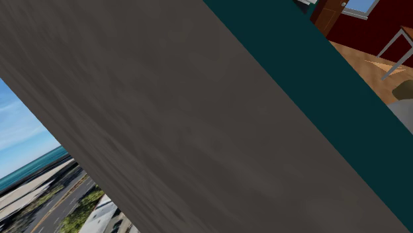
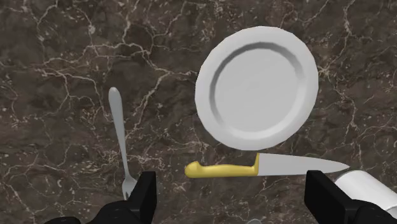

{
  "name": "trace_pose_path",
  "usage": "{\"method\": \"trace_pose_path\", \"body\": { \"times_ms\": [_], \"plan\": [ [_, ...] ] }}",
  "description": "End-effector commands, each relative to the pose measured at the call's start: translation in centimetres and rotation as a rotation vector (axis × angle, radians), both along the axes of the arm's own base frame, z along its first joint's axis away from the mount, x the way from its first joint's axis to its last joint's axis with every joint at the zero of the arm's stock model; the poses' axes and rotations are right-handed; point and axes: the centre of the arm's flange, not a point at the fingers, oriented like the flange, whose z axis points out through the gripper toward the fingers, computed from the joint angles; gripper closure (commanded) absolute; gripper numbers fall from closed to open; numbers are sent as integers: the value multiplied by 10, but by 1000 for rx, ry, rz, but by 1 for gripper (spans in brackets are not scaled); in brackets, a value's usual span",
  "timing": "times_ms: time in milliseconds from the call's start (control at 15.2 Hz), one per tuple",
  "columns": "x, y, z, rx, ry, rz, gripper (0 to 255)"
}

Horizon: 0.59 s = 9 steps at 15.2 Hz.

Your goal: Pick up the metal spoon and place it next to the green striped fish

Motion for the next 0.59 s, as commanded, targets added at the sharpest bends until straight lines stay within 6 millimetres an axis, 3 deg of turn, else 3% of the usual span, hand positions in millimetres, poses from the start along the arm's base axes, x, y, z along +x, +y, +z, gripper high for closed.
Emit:
{"method": "trace_pose_path", "body": {
  "times_ms": [0, 528],
  "plan": [
    [0, 0, 0, 0, 0, 0, 0],
    [75, 45, -53, 0, -26, -38, 0]
  ]
}}
